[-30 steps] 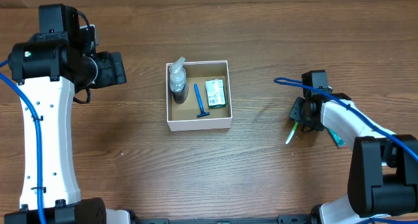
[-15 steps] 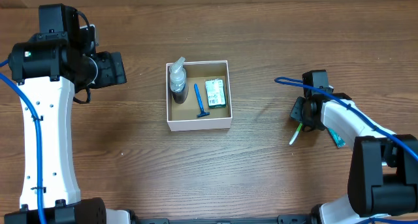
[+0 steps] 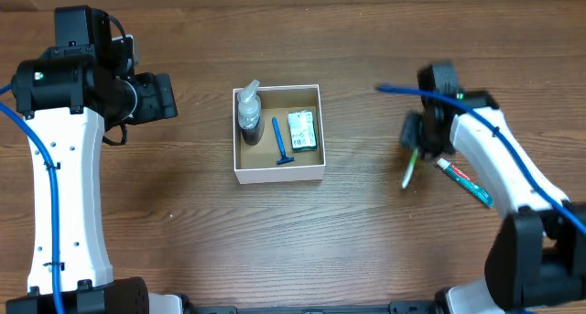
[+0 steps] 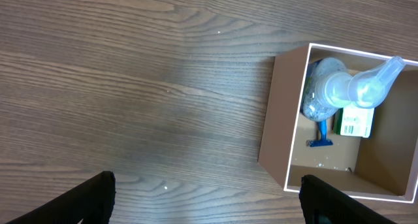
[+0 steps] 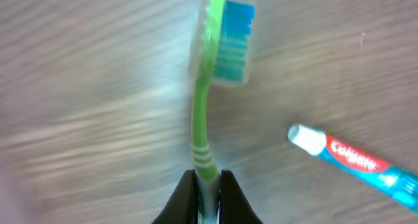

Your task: Pack container

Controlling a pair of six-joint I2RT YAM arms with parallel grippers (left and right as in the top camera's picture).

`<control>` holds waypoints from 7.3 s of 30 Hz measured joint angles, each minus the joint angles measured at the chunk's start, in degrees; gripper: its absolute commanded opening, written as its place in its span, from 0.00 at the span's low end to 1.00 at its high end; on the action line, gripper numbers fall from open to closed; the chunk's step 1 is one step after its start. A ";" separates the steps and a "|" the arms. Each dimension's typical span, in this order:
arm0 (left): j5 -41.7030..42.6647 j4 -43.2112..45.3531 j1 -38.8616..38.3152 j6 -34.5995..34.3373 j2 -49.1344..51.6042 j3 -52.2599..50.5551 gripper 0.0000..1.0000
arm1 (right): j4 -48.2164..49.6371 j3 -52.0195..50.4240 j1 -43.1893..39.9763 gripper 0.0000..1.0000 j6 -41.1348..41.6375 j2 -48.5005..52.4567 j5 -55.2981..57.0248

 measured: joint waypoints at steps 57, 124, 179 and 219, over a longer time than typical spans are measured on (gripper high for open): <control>-0.04 -0.57 0.00 0.00 0.00 0.00 0.90 | -18.36 5.11 -16.24 1.00 -4.13 -6.67 4.63; -0.02 -1.81 0.00 0.00 0.00 0.00 0.93 | 19.78 -26.27 -23.63 0.20 -33.77 0.42 -8.09; 0.00 -2.23 0.00 0.00 0.00 0.00 0.93 | 8.11 16.90 25.51 0.16 -19.02 16.57 -13.53; -0.37 8.07 -9.60 8.79 2.56 0.00 1.00 | 1.62 17.11 -6.36 1.00 -3.72 -4.81 -3.85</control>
